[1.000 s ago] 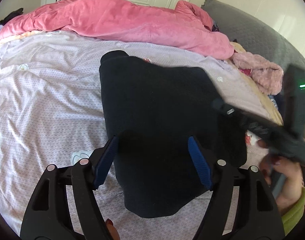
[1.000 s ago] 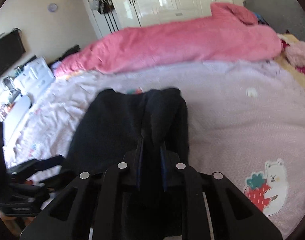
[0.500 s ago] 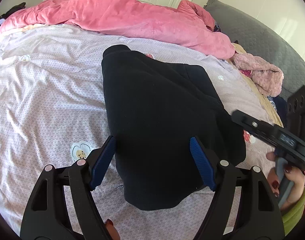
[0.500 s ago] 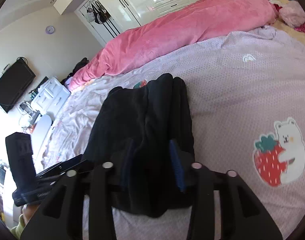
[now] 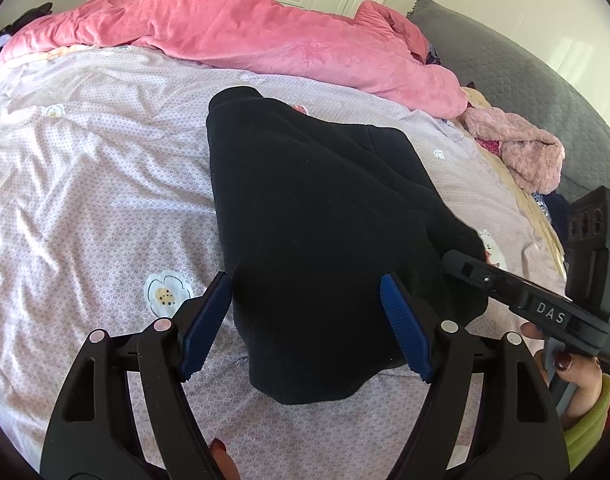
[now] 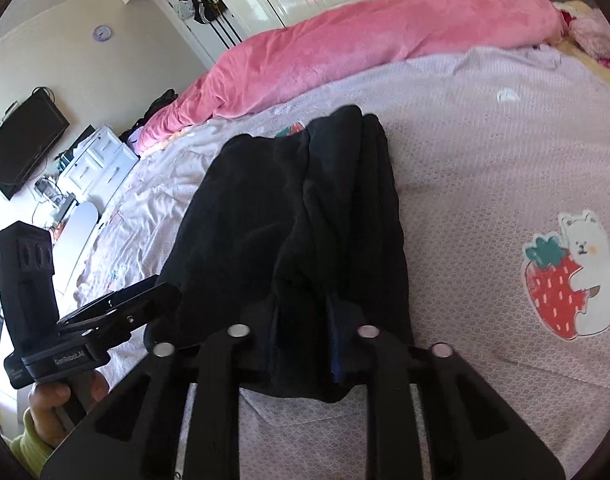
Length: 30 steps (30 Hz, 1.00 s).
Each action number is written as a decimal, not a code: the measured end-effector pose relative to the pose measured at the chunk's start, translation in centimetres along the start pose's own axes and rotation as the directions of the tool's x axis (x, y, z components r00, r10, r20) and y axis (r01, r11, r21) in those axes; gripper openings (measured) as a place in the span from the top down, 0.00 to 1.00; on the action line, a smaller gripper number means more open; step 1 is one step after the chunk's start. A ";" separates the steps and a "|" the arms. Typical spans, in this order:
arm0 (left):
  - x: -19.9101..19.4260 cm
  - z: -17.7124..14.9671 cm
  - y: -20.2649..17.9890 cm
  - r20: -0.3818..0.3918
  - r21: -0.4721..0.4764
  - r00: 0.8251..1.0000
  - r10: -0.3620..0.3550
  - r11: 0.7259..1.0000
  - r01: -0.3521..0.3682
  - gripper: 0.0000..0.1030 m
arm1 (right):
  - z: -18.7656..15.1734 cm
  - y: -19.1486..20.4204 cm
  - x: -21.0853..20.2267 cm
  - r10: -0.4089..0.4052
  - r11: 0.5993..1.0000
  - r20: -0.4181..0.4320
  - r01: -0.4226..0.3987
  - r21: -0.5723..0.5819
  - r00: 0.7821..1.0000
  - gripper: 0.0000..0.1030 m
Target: Fold small clothes
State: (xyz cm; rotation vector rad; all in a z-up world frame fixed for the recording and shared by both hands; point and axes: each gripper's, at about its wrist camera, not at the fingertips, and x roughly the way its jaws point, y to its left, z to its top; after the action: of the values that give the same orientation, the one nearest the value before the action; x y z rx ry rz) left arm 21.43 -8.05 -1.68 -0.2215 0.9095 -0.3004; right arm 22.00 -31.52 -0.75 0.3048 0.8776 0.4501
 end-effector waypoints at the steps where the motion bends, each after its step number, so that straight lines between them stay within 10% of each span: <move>1: -0.2 -0.1 0.0 0.003 0.003 1.000 -0.002 1.000 0.002 0.33 | 0.0 0.3 -0.5 -0.020 1.000 0.016 0.020 -0.013 1.000 0.87; 8: 0.2 -0.8 0.3 -0.023 -0.003 1.000 0.010 1.000 -0.010 0.32 | -1.0 0.5 2.0 -0.109 0.993 -0.044 0.107 -0.050 0.993 0.82; 21: -4.9 -3.2 -0.2 0.034 0.022 0.999 0.033 0.999 -0.034 0.09 | -5.2 3.6 -6.6 -0.168 0.979 0.198 0.188 -0.084 0.966 0.08; 30: -7.8 -6.5 -0.8 0.051 0.063 0.996 0.073 0.995 -0.076 0.09 | -8.5 6.5 -9.1 -0.189 0.964 0.193 0.219 -0.152 0.963 0.04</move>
State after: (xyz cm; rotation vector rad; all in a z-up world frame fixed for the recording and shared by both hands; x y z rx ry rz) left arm 11.56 -6.46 0.46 -0.1343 0.8566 -0.2542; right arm 8.56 -29.82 2.96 0.0914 0.6830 0.2986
